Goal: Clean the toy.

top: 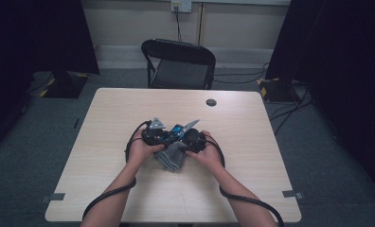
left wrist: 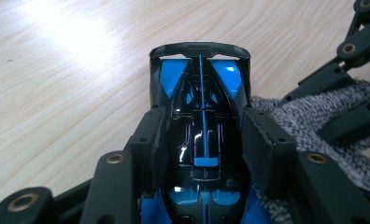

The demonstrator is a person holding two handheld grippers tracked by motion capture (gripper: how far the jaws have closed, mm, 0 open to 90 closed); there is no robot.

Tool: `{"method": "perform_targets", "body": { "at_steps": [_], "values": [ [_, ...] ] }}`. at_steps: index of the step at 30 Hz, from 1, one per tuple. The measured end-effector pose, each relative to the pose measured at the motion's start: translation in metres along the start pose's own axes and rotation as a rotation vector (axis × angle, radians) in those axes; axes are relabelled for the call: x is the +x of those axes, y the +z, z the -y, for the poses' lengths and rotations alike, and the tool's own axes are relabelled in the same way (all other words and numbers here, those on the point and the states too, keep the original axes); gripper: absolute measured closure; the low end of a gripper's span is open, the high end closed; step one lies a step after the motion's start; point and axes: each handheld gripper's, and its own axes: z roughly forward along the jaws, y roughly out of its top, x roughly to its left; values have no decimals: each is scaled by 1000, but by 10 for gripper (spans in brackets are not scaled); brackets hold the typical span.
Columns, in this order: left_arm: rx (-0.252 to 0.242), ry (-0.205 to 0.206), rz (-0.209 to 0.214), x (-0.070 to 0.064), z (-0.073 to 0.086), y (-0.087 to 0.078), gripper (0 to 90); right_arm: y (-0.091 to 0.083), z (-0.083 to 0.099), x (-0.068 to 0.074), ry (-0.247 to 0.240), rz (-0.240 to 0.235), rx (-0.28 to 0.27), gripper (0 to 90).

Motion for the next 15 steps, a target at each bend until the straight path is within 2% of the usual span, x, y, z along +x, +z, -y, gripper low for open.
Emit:
{"method": "perform_targets", "body": {
  "at_steps": [4, 8, 15],
  "values": [
    [-3, -1, 0, 0, 1, 0, 515, -2, 0, -4, -3, 22, 15, 745],
    [-6, -1, 1, 0, 1, 0, 515, -4, 5, -11, 42, 21, 9, 744],
    [-8, -1, 1, 0, 1, 0, 515, -6, 8, -19, 72, 48, 15, 744]
  ]
}}
